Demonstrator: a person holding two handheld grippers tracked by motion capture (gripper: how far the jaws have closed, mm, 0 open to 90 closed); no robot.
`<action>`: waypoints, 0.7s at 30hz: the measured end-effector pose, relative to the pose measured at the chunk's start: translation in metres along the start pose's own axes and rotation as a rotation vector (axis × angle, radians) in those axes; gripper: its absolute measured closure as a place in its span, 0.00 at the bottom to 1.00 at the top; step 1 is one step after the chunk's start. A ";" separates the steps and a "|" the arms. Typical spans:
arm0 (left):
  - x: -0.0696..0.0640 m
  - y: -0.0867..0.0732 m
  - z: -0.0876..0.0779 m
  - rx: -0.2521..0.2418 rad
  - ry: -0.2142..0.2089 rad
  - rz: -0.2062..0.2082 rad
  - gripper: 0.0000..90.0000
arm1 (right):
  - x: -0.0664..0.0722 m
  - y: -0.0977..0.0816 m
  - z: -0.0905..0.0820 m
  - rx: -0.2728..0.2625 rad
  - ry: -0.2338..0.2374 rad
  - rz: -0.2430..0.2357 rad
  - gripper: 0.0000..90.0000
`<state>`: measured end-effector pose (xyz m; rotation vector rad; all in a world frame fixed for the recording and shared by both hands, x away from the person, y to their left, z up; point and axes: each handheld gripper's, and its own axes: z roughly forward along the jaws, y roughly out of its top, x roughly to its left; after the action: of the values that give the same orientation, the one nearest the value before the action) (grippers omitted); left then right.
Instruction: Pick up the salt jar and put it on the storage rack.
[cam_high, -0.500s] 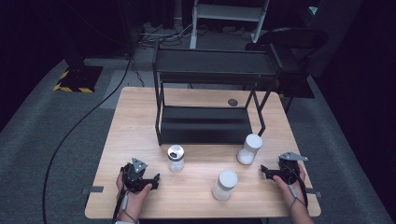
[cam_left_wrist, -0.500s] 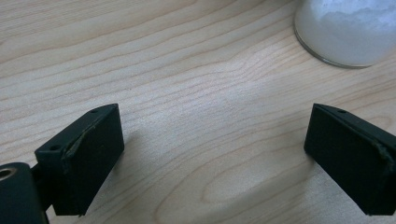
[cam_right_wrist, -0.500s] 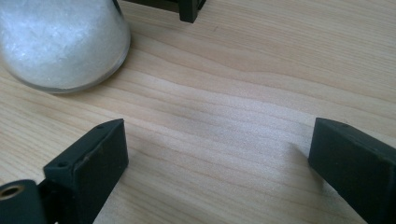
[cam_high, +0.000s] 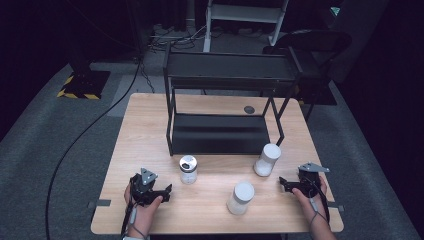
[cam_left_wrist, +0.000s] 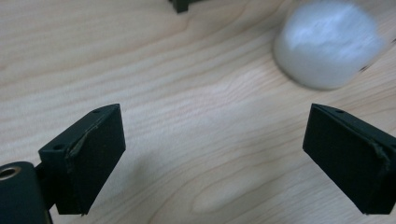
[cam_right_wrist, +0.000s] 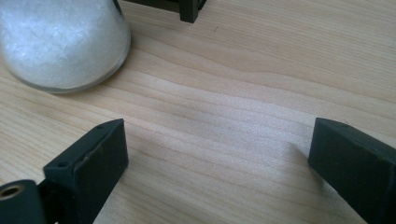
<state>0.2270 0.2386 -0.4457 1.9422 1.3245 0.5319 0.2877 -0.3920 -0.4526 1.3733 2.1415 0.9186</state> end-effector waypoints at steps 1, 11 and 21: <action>0.001 0.000 -0.002 -0.014 -0.007 -0.002 0.06 | 0.000 0.000 0.000 0.000 0.000 0.000 0.05; -0.004 0.002 -0.017 -0.107 -0.033 0.020 0.06 | 0.000 0.000 0.000 0.000 0.001 0.000 0.05; -0.009 0.000 -0.028 -0.185 -0.036 0.045 0.06 | 0.000 0.000 0.000 -0.001 0.001 0.000 0.05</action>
<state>0.2045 0.2394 -0.4268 1.8244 1.1694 0.6160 0.2878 -0.3921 -0.4527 1.3723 2.1420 0.9198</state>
